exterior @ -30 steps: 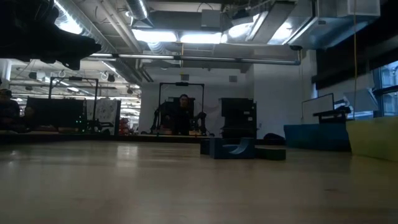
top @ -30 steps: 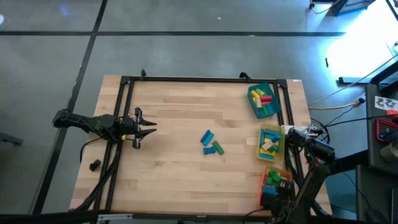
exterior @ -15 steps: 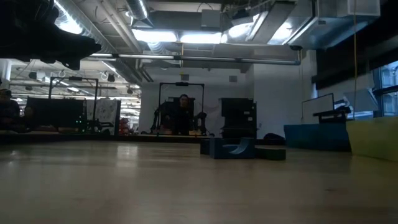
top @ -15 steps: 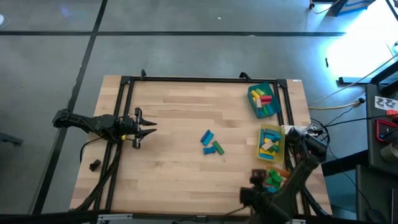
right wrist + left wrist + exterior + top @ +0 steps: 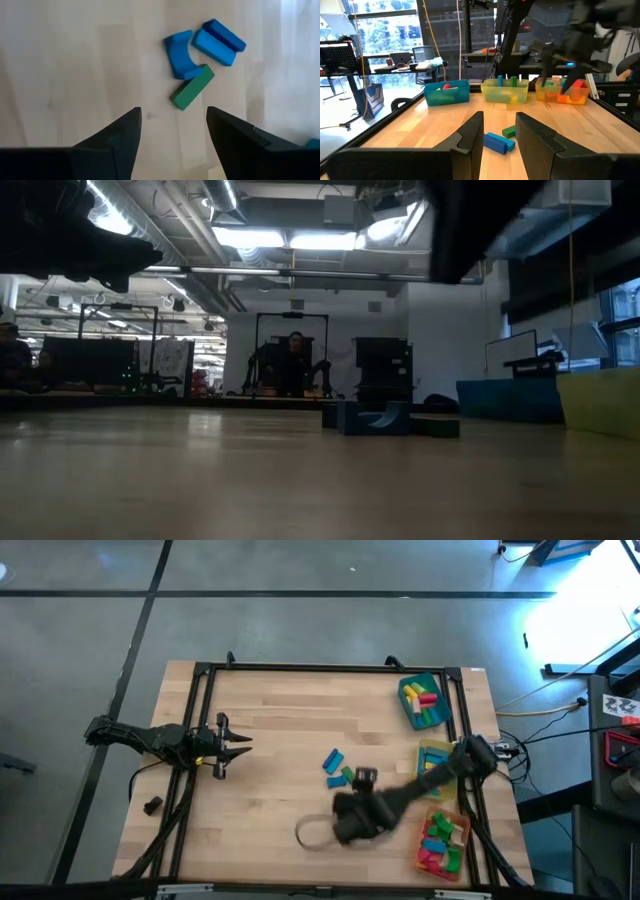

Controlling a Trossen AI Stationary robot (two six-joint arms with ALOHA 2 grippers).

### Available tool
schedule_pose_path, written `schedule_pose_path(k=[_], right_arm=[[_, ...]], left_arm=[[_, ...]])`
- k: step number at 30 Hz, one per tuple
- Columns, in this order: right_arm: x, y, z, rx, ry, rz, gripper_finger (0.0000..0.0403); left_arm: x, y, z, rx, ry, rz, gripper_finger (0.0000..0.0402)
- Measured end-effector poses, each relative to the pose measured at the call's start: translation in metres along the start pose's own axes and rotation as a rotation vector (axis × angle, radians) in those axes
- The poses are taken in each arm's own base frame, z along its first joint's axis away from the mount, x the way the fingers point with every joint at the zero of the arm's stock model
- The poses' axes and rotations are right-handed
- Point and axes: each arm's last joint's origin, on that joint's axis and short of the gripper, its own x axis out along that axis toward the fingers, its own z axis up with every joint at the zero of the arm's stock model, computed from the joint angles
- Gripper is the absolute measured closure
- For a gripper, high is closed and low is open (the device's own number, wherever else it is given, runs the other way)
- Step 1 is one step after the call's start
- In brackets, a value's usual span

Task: Sort blocks by size
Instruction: Put the green rectangular block into the yellow bin

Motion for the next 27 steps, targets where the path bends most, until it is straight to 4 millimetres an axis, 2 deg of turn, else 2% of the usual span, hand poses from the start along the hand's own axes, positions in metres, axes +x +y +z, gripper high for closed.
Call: schedule_pose_path(k=[6,10,13,16,20,27], right_arm=[[0.029,-0.055,0.030,0.182,0.164,0.170,0.0175],[0.043,-0.088,0.041,0.266,0.202,0.187,0.0175],[0.050,-0.103,0.046,0.300,0.207,0.200,0.0175],[0.060,-0.106,0.047,0.325,0.201,0.239,0.0175],[0.075,-0.100,0.040,0.310,0.223,0.239,0.0175],[0.104,-0.081,0.015,0.297,0.287,0.216,0.0175]], left_arm=[[0.000,0.000,0.000,0.000,0.000,0.000,0.0302],[0.000,0.000,0.000,0.000,0.000,0.000,0.0302],[0.000,0.000,0.000,0.000,0.000,0.000,0.0302],[0.000,0.000,0.000,0.000,0.000,0.000,0.0302],[0.000,0.000,0.000,0.000,0.000,0.000,0.0302],[0.000,0.000,0.000,0.000,0.000,0.000,0.0302]])
